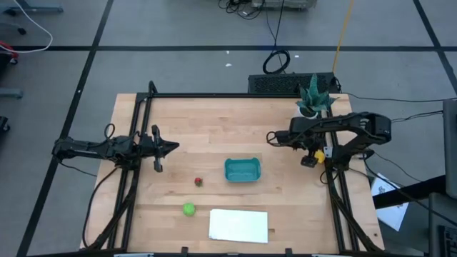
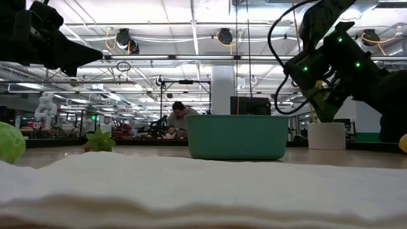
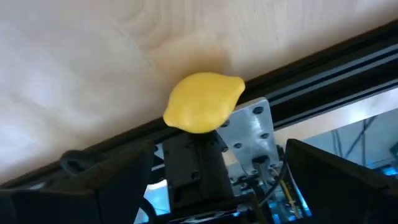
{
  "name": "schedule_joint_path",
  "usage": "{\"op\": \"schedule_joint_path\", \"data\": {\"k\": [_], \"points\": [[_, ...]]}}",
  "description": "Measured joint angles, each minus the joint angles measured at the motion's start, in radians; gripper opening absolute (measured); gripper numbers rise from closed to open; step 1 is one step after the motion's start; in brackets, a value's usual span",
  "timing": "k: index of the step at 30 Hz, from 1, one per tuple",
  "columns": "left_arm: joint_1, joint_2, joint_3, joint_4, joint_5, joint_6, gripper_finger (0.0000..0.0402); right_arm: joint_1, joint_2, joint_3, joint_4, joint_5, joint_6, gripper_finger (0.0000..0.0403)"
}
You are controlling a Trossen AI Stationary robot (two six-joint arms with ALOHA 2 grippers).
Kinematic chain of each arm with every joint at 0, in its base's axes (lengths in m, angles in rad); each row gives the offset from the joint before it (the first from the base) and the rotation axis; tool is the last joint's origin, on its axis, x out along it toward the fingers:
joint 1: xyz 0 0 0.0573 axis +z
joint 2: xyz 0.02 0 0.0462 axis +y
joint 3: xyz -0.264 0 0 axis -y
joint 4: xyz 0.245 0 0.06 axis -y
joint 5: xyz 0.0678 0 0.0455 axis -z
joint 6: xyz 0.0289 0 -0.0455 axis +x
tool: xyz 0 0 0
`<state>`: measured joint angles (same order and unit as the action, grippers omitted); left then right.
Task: Pick and placing Produce into tupperware
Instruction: Put the yellow lemon into the blue bin
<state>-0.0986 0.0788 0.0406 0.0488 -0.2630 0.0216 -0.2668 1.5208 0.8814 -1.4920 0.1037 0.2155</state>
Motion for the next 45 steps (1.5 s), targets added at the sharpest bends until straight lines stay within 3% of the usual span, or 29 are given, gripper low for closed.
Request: {"op": "schedule_joint_path", "data": {"k": [10,25,45], "points": [[0.0,0.0,0.0,0.0,0.005,-0.006,0.0026,-0.027,0.0,0.0,0.021,-0.003,0.094,0.0357],[0.0,0.0,0.0,-0.001,0.004,-0.031,0.0026,-0.023,0.0,-0.084,0.08,-0.028,-0.034,0.0357],[0.0,0.0,0.0,0.001,0.004,-0.03,0.0026,-0.024,0.0,-0.131,0.154,-0.085,0.051,0.0357]]}}
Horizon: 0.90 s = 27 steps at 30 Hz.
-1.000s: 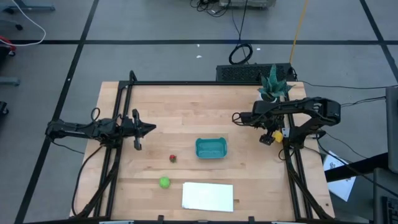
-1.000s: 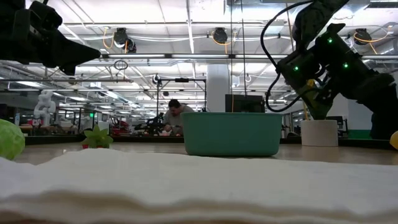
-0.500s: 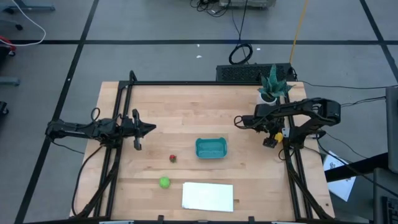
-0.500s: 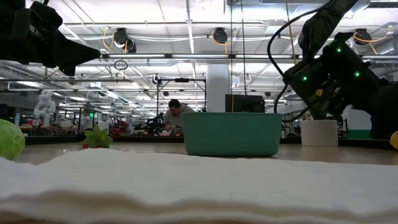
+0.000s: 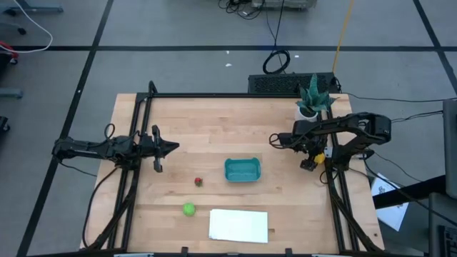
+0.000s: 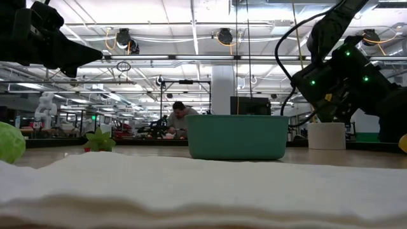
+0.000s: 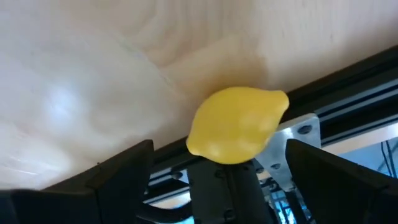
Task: Pick and placing Produce into tupperware
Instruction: Put the yellow lemon into the blue bin
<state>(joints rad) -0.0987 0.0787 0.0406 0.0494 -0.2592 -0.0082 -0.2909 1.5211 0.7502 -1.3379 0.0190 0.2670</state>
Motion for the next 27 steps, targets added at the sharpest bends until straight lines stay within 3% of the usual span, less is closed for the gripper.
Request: {"op": "schedule_joint_path", "data": {"k": [9,20,27], "points": [[0.0,0.0,0.0,0.0,0.0,0.0,0.0026,-0.002,0.023,-0.001,0.014,-0.021,0.035,0.0357],[0.0,0.0,0.0,-0.002,0.03,0.0,0.0026,-0.002,0.174,-0.013,0.019,-0.016,0.003,0.0357],[0.0,0.0,0.0,-0.002,0.032,0.004,0.0026,-0.002,0.207,-0.016,0.073,0.004,-0.026,0.0357]]}}
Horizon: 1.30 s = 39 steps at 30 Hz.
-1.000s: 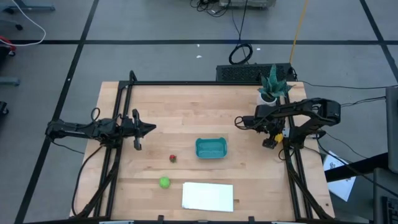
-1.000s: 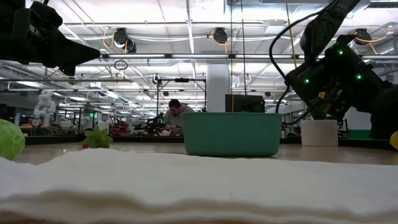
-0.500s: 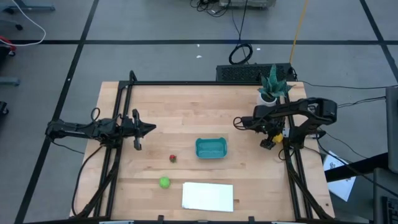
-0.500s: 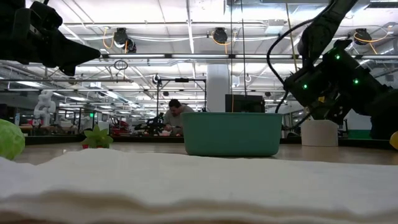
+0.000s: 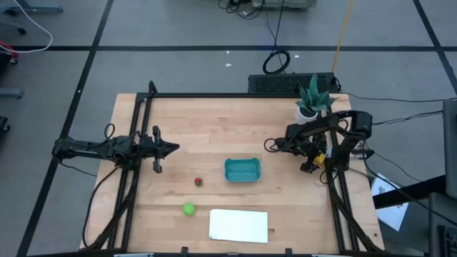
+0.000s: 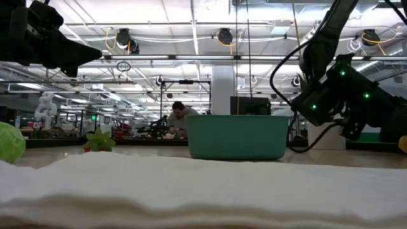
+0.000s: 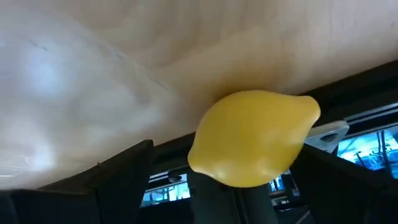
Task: Pick and placing Produce into tupperware
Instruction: Put the yellow lemon into the blue bin
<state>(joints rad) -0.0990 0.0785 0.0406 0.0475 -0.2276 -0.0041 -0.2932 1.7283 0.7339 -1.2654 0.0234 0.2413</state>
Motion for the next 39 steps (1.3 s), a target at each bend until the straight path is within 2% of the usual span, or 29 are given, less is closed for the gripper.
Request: {"op": "schedule_joint_path", "data": {"k": [14,34,39], "points": [[0.0,0.0,0.0,0.001,0.001,0.0,0.0026,0.0,0.0,0.0,0.038,0.005,-0.022,0.035],[0.0,0.0,0.0,0.001,0.001,-0.005,0.0026,0.0,0.0,0.0,0.008,0.001,-0.044,0.0215],[0.0,0.0,0.0,0.001,0.001,-0.004,0.0026,0.0,0.0,0.0,0.007,0.0,-0.047,0.0201]]}}
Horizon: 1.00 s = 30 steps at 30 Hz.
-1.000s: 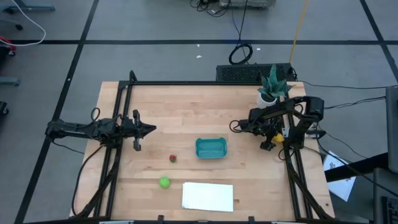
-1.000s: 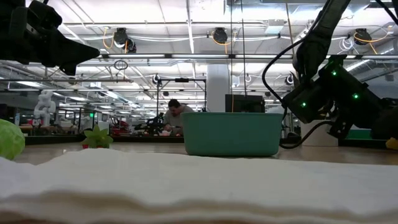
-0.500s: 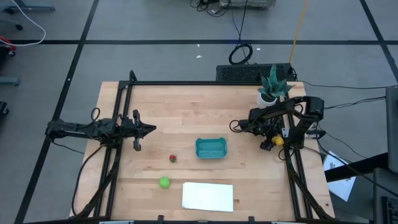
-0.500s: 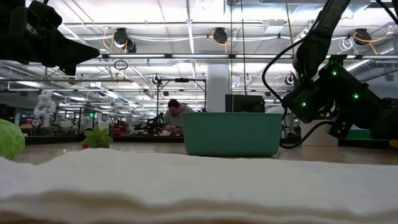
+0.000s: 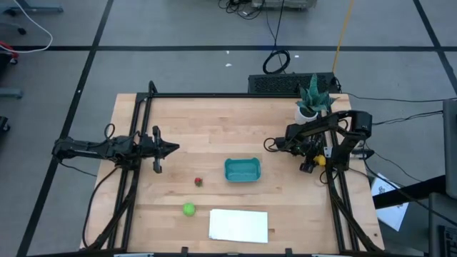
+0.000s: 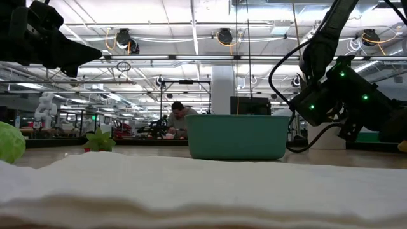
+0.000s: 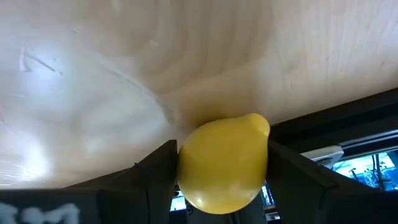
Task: Pick and placing Produce into tupperware
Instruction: Put the yellow lemon into the blue bin
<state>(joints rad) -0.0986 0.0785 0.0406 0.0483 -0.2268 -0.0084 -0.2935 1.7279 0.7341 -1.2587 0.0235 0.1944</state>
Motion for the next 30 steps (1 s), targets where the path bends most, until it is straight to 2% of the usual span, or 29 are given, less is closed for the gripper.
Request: {"op": "schedule_joint_path", "data": {"k": [30], "points": [[0.0,0.0,0.0,0.0,0.0,0.003,0.0026,0.0,0.0,0.143,-0.051,0.002,-0.024,0.0209]]}}
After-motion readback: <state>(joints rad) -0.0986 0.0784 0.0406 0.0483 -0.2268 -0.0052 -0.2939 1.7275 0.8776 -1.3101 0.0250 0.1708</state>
